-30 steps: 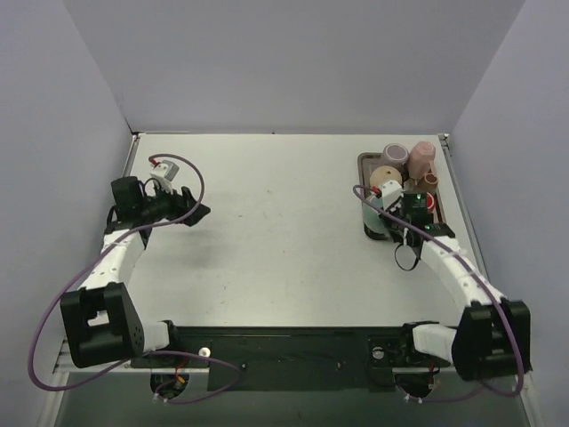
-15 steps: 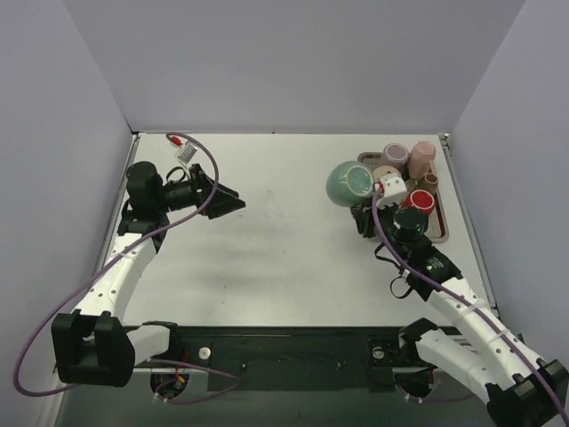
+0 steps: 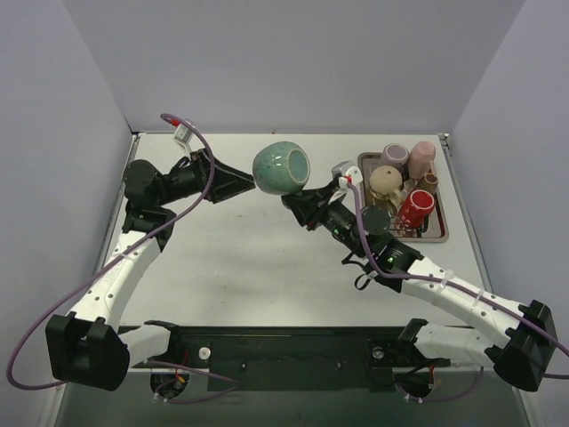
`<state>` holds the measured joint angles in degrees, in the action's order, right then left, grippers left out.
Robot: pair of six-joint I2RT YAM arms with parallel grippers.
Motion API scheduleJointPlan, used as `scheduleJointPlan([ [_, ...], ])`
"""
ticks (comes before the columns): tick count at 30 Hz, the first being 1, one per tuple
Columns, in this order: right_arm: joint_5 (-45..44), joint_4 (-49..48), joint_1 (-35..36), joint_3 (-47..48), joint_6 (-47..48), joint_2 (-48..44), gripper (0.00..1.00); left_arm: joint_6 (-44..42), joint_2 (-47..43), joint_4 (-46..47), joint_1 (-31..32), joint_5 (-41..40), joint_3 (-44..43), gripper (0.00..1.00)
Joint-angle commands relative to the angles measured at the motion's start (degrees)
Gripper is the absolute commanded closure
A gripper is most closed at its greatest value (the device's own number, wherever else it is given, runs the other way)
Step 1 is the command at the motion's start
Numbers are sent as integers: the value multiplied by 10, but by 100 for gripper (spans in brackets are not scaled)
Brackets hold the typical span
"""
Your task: Turn the mug right side up
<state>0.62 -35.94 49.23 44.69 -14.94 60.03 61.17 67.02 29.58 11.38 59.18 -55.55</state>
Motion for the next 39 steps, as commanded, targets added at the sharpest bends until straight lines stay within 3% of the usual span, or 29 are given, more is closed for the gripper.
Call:
scheduleJointPlan([
  [1,36,-173,24,70,-33,29,100,33,1,45,22,-27,-26,7],
  [3,51,-192,24,74,-51,48,100,47,10,45,23,-28,-32,12],
  [7,68,-166,24,88,-66,80,100,107,24,116,24,-24,-25,37],
  [9,75,-164,22,85,-68,91,100,116,28,141,27,-20,-22,60],
  [10,86,-157,16,83,-71,96,100,115,28,138,25,-16,-21,86],
  [11,94,-150,12,81,-72,95,100,96,27,121,22,-15,-21,100],
  [13,96,-109,-9,76,-74,86,77,13,21,27,8,-19,-25,100],
  [14,95,-59,-32,74,-69,72,48,-30,20,-89,-5,-27,-39,100],
  [15,95,-30,-48,73,-62,64,39,-173,17,-168,-12,-40,-53,100],
  [16,79,54,-75,74,-24,46,29,-249,21,-374,-20,-107,-102,100],
  [17,61,108,-91,77,38,37,27,-406,30,-442,-18,-161,-125,100],
  [18,3,188,-115,79,70,19,24,-463,35,-535,-13,-239,-153,100],
  [19,-30,234,-124,84,130,12,24,-565,42,-558,-12,-284,-159,100],
  [21,-77,307,-184,79,187,3,21,-678,62,-621,-10,-359,-168,100],
  [25,-95,387,-370,63,216,22,21,-803,116,-699,-20,-404,-179,100],
  [31,-70,336,-519,44,247,122,26,-881,239,-742,-28,-440,-236,100],
  [39,52,322,-633,52,315,213,32,-928,380,-775,-49,-416,-304,100],
])
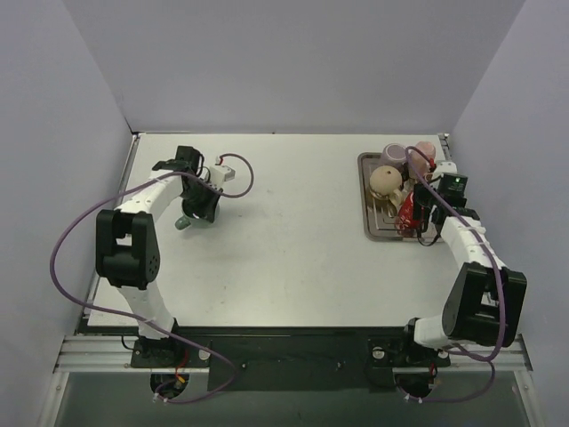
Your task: Turn the mug right side up
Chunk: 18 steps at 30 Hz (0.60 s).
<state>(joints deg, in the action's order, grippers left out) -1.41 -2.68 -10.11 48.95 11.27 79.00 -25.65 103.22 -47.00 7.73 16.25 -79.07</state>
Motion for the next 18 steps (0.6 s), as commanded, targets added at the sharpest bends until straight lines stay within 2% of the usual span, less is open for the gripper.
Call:
scheduleJointPlan([
  [1,82,-10,-52,13,60,33,34,-63,37,-15,-18,27,-86,99],
  [2,92,-10,-60,18,63,47,36,-67,45,-32,-22,35,-95,93],
  [5,153,3,-78,29,86,93,41,-70,73,-59,-36,64,-122,65],
  [6,162,13,-78,40,96,103,42,-73,73,-62,-38,69,-124,62],
  [8,175,42,-78,60,114,131,47,-77,64,-63,-44,82,-122,50],
  [9,165,54,-78,69,114,148,49,-78,59,-65,-45,86,-117,48],
  [10,157,55,-78,82,111,156,49,-81,48,-66,-45,87,-115,41],
  [14,160,53,-79,102,118,180,50,-85,-3,-81,-45,108,-106,37],
  [16,177,54,-79,107,122,190,59,-81,-32,-85,-46,128,-99,37],
  [17,178,53,-77,107,122,196,73,-76,-39,-85,-45,140,-96,37],
  [18,175,53,-78,110,119,200,78,-69,-57,-85,-44,146,-94,37],
])
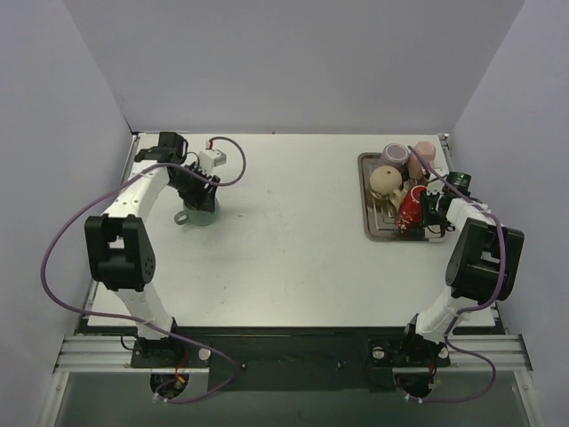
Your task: Turn the mug right side up
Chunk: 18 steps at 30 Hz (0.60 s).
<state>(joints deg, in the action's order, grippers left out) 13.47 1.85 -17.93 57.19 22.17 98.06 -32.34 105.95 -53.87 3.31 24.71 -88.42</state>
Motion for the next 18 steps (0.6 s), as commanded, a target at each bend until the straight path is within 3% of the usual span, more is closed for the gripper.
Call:
scheduleJointPlan([
  [1,23,9,0,29,9,13,89,3,-93,-16,0,77,2,37],
  [4,16,2,0,21,10,3,100,17,-134,-19,1,113,8,37],
  [9,3,-58,1,-17,-26,-63,100,22,-188,-24,6,148,19,35],
  [13,-49,-114,13,-54,-126,-144,100,46,-216,-20,16,178,29,34],
  [18,-114,-134,49,-106,-184,-268,100,101,-237,-14,22,266,31,34],
])
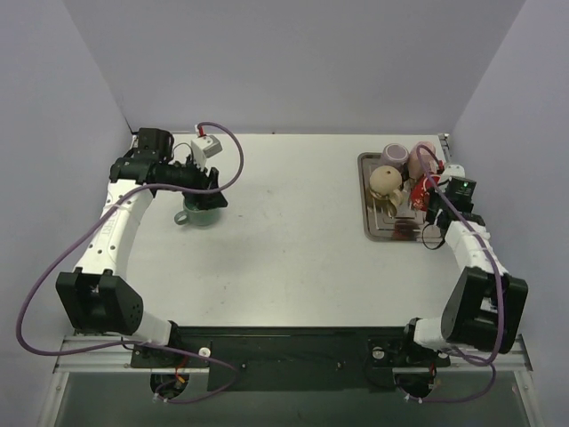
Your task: Turn the mug right side up
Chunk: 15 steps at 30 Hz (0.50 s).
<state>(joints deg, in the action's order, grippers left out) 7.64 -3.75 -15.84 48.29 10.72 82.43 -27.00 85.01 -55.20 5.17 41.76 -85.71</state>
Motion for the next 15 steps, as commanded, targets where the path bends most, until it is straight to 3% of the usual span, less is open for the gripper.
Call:
scheduleJointPlan([
  [1,-59,-80,31,-33,-81,-131,100,70,-35,4,4,108,5,34],
  [4,-62,-84,49,-59,-107,-218,100,148,-57,70,5,154,32,34],
  [7,-47,-92,117,-72,-142,-285,100,265,-96,171,13,208,79,30],
  [11,31,-104,237,-56,-211,-342,100,471,-144,411,21,272,155,22],
  [12,38,-121,264,-51,-221,-348,100,504,-150,508,23,275,167,20],
  [15,57,-182,386,-44,-275,-344,100,633,-157,648,34,280,202,15],
])
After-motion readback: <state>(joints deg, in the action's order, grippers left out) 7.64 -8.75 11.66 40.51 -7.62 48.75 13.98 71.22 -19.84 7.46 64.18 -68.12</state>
